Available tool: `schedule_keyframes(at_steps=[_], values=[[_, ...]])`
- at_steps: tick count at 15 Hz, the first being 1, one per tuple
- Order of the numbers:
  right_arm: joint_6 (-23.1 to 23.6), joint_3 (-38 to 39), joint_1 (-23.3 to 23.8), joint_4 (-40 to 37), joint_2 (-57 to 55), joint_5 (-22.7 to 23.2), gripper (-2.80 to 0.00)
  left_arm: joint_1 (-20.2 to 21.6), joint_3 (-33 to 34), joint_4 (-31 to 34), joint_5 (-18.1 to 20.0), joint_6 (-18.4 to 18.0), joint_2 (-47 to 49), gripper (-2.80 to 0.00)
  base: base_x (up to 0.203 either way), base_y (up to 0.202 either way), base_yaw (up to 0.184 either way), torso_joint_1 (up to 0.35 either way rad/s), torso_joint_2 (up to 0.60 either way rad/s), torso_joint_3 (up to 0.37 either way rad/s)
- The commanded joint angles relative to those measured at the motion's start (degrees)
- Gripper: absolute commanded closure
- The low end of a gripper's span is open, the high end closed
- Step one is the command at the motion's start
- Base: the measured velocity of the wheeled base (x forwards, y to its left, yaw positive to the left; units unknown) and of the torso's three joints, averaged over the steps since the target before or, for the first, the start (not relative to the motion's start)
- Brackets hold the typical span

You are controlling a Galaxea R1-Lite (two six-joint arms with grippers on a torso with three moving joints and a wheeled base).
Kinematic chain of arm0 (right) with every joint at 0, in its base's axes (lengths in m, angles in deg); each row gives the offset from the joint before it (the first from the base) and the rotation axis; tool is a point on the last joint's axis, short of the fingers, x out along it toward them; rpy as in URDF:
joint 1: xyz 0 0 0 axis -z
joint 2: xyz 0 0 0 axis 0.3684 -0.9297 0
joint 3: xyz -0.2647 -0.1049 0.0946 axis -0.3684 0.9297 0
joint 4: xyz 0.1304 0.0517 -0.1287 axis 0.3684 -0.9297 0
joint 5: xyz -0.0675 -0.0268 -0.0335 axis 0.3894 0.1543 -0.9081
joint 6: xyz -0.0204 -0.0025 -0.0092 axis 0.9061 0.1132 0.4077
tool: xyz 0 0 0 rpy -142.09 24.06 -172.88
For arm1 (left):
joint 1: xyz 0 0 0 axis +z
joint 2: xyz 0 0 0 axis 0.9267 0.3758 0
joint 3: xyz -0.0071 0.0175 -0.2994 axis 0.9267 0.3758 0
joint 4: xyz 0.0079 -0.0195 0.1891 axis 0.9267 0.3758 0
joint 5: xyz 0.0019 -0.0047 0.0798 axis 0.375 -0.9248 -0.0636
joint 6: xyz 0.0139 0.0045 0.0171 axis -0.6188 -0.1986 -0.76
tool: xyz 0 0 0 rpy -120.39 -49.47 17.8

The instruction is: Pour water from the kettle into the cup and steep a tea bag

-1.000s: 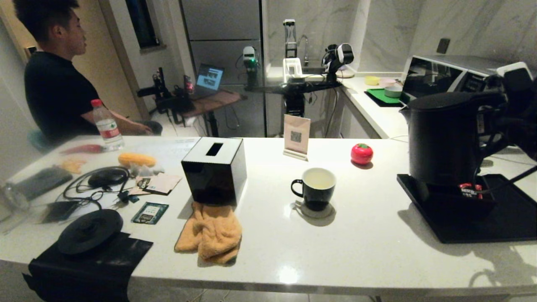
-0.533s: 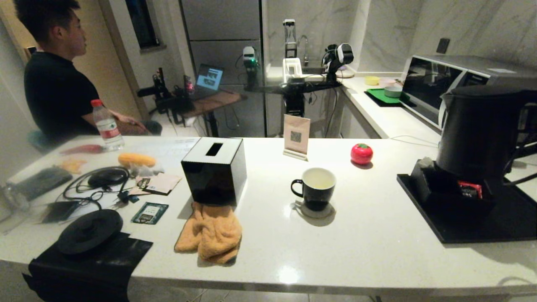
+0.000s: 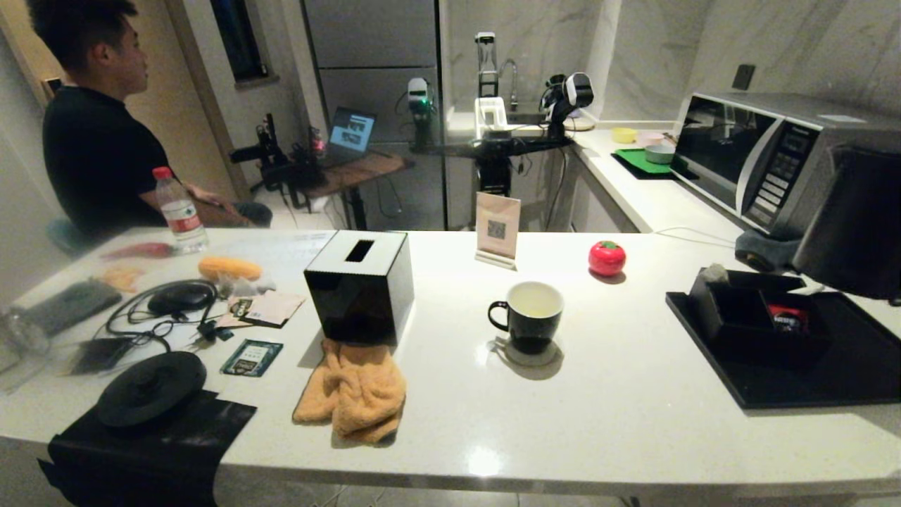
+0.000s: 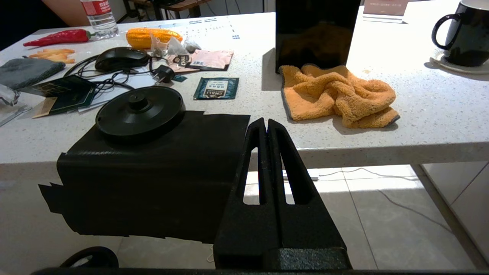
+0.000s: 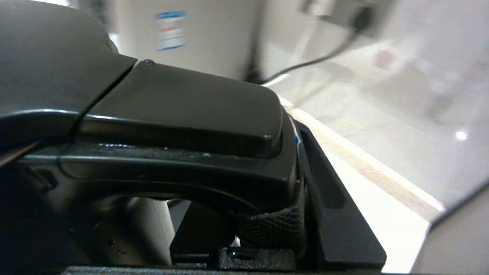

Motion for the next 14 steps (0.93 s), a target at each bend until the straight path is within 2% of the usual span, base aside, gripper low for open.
schedule_keyframes(at_steps=[1, 4, 8, 14], values=[[-1.51, 0.18, 3.4, 1.74, -2.4, -0.03, 0.0, 0.0, 0.0, 0.0, 0.03, -0.04, 0.0, 0.0, 0.0, 0.0, 0.0, 0.0, 0.0, 0.0], [-3.97, 0.08, 6.46, 3.73, -5.02, -0.06, 0.0, 0.0, 0.0, 0.0, 0.03, -0.04, 0.0, 0.0, 0.0, 0.0, 0.0, 0.0, 0.0, 0.0], [-4.19, 0.18, 9.96, 8.1, -9.69, 0.08, 0.0, 0.0, 0.0, 0.0, 0.03, -0.04, 0.0, 0.0, 0.0, 0.0, 0.0, 0.0, 0.0, 0.0], [-4.63, 0.53, 11.52, 13.36, -15.75, 1.38, 0.0, 0.0, 0.0, 0.0, 0.03, -0.04, 0.0, 0.0, 0.0, 0.0, 0.0, 0.0, 0.0, 0.0]])
